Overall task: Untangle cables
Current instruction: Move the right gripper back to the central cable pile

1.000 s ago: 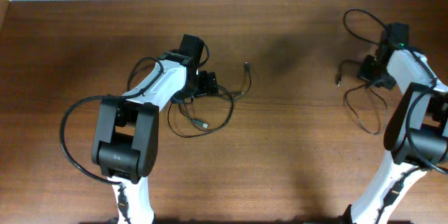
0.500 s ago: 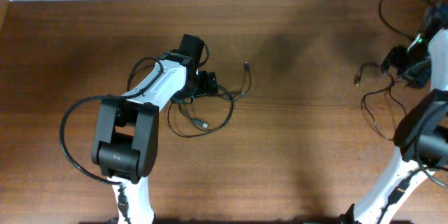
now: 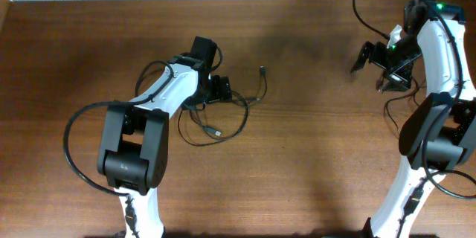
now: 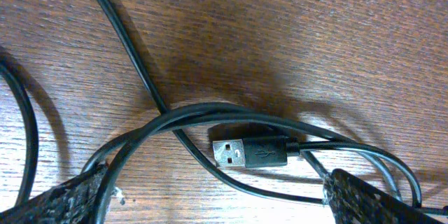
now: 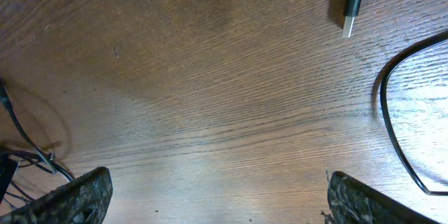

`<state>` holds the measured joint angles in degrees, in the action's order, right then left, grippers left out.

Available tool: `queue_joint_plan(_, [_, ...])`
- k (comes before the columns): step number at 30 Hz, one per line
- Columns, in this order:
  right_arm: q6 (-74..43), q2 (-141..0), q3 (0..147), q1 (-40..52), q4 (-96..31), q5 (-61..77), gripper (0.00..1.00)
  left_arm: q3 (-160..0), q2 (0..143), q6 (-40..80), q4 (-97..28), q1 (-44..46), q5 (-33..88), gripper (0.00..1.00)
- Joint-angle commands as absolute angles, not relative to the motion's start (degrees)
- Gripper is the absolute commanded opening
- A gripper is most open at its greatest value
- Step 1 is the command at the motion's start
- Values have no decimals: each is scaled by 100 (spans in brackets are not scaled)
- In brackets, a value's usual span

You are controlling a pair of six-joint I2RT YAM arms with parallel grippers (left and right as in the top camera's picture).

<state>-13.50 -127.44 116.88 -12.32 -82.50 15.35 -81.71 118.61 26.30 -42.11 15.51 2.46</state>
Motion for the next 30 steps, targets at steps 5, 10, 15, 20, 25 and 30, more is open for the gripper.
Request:
queue_joint_plan(5, [-1378, -12685, 11664, -1205, -8246, 1588, 98, -7959, 12151, 2602, -4248, 1494, 211, 99])
queue_joint_plan(10, [-1398, -12685, 11664, -1201, -8357, 1608, 99, -7959, 12151, 2602, -4248, 1494, 211, 99])
queue_joint_plan(15, [-1396, -12685, 11664, -1192, -8608, 1763, 99, -7959, 12151, 2602, -4248, 1494, 211, 99])
queue_joint_plan(20, [-915, -12685, 11662, -779, -8608, 2137, 99, -7959, 12151, 2602, -4248, 1494, 211, 99])
queue_joint_plan(25, [-548, -12685, 11662, 121, -7749, 2788, 99, -7959, 12151, 2602, -4248, 1494, 211, 99])
queue_joint_plan(30, [-554, -12685, 11662, 746, -7535, 2786, 99, -7959, 12151, 2602, -4248, 1494, 211, 99])
